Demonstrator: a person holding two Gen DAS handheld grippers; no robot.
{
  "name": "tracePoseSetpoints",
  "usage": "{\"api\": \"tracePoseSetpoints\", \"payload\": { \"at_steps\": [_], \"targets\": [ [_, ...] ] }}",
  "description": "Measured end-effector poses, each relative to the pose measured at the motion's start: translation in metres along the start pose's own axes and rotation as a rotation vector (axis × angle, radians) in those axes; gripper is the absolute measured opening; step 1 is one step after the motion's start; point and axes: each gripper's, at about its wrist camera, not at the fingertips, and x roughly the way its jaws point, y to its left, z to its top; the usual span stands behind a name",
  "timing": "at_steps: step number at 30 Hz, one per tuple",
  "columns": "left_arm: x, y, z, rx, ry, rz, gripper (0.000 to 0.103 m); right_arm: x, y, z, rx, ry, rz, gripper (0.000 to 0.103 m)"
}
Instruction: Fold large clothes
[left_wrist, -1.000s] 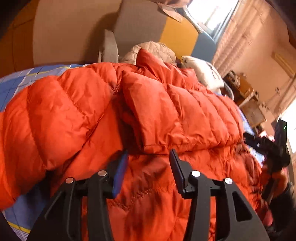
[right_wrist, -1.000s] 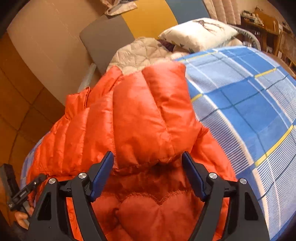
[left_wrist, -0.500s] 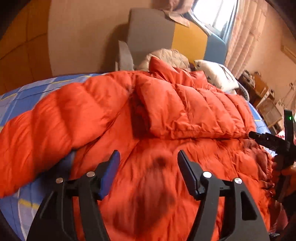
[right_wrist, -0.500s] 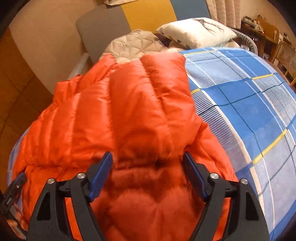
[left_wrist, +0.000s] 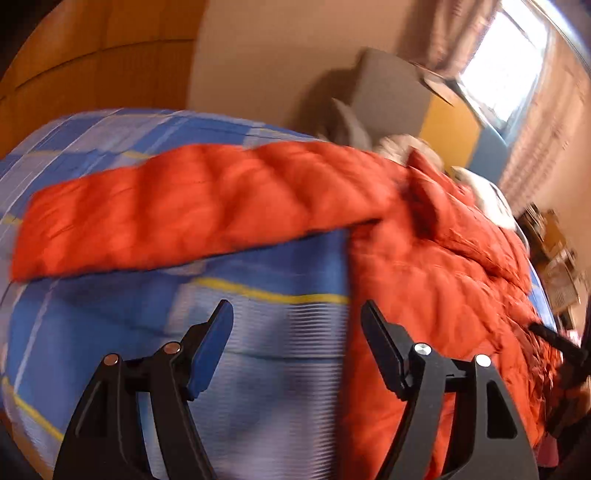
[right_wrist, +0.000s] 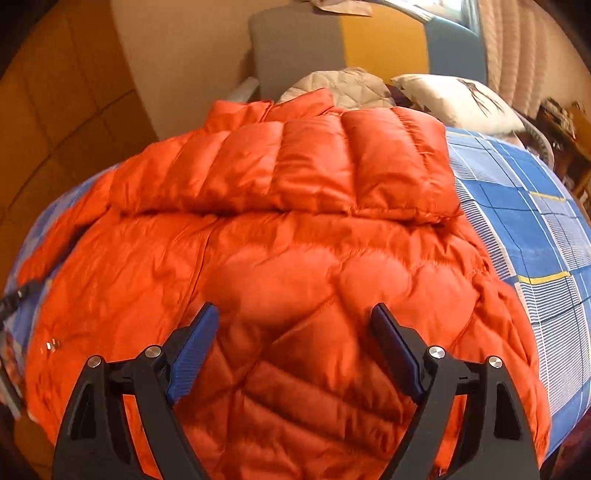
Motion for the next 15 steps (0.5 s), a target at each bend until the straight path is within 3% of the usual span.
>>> {"api": "tracePoseSetpoints", "payload": {
  "at_steps": [7, 15],
  "targets": [
    [-0.009, 0.096, 0.004, -0.253, -0.043, 0.089, 0.067, -0.002, 0.000, -0.014, 0.014, 0.012, -0.016, 0.084],
    [0.002, 0.149, 0.015, -0.420, -0.076, 0.122, 0.066, 0.002, 0.001, -0.016, 0.003, 0.022, -0.043, 0.084]
  ]
}}
